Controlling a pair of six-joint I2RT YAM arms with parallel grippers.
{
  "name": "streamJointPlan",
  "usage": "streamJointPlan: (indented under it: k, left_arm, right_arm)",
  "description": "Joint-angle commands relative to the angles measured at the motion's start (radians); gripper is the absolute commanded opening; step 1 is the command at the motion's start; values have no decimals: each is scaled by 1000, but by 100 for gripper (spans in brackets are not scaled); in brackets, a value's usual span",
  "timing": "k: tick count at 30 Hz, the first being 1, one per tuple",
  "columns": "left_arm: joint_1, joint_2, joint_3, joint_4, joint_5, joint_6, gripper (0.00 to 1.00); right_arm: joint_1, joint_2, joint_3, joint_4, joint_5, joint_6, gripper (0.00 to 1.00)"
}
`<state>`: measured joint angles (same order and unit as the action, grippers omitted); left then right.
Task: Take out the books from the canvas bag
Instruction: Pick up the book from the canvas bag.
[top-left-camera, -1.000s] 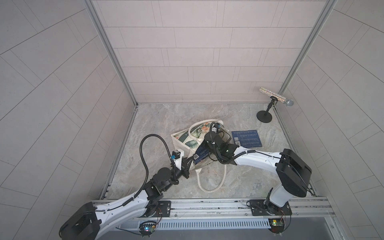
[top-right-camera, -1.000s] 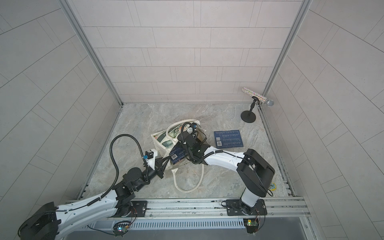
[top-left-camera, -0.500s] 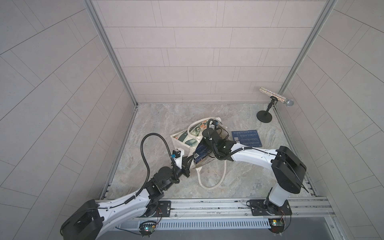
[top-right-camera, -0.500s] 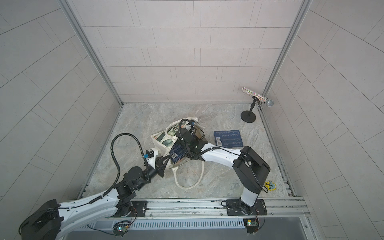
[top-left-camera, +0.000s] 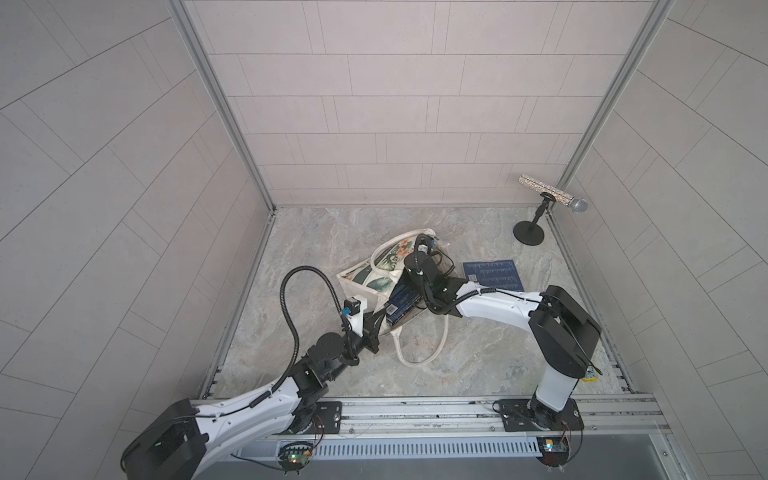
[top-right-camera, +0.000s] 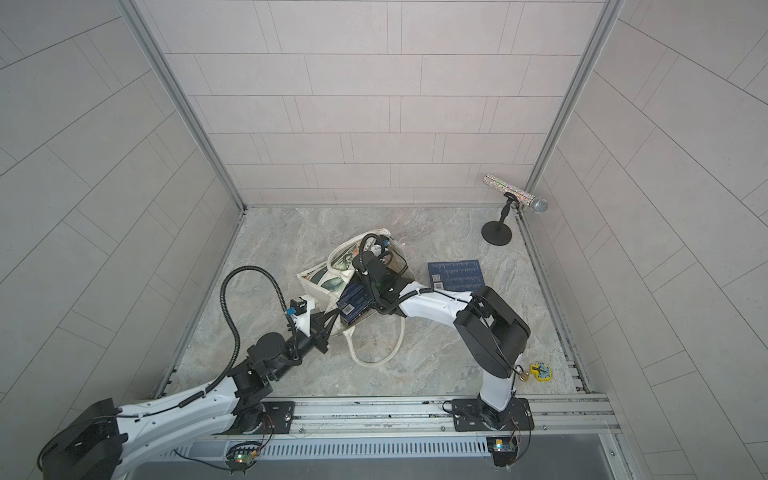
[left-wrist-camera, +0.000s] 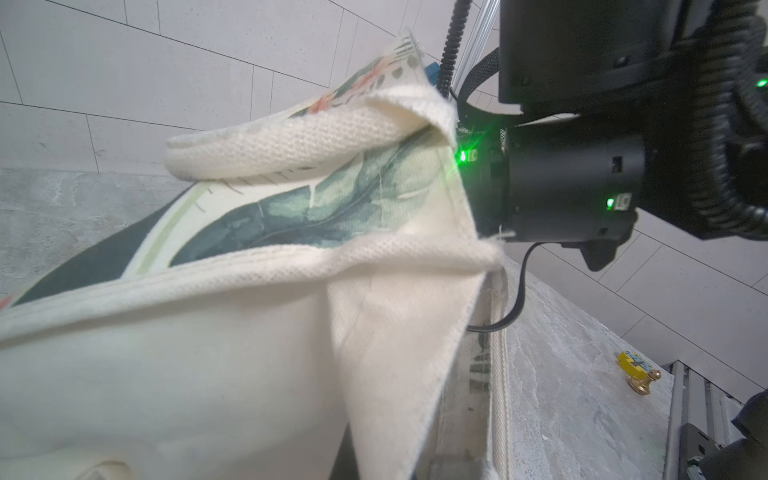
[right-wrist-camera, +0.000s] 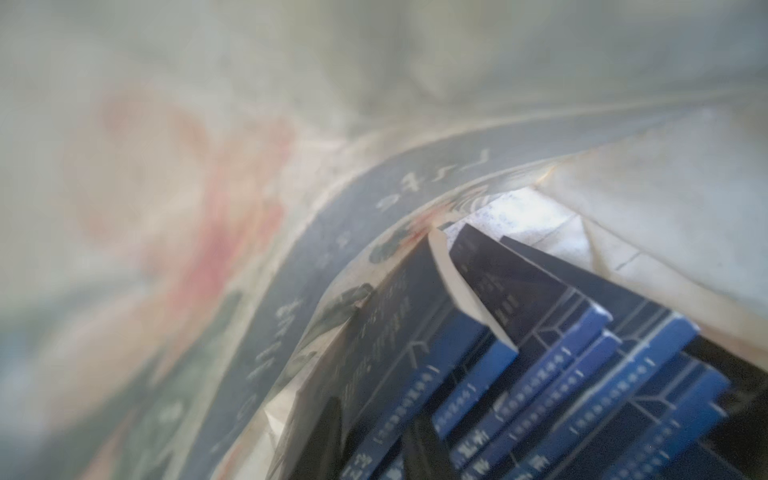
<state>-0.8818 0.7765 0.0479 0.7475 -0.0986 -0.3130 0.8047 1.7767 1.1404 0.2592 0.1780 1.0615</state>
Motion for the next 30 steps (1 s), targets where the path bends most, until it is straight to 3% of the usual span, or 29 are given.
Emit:
streamJointPlan:
  k: [1,5,11,18,25,28,30]
  left_arm:
    - [-23,-6,28,-19,88,5,0]
    - [-23,-6,50,-73,40,-22,0]
    - [-22,-18,42,-79,-29,-48,0]
    - [-24,-27,40,-83,-43,-44,0]
    - [-22,-19,40,-79,-32,-38,0]
    - [-23,-23,38,-77,-28,-33,0]
    - [-23,-21,36,-77,-26,-33,0]
  right_arm:
    - [-45,4,26,-8,10,-83,16]
    - [-31,-74,14,-54,-34,-182,0]
    - [-22,-244,-60,-136,-99,-267,0]
    - [-17,-435,-252,-139,-73,-285,0]
    - [-22,-354,-280,-63,-151,-241,13]
    - [-21,-325,-283,-23,-165,-226,32]
    - [-19,-314,-301,43,-177,-229,40]
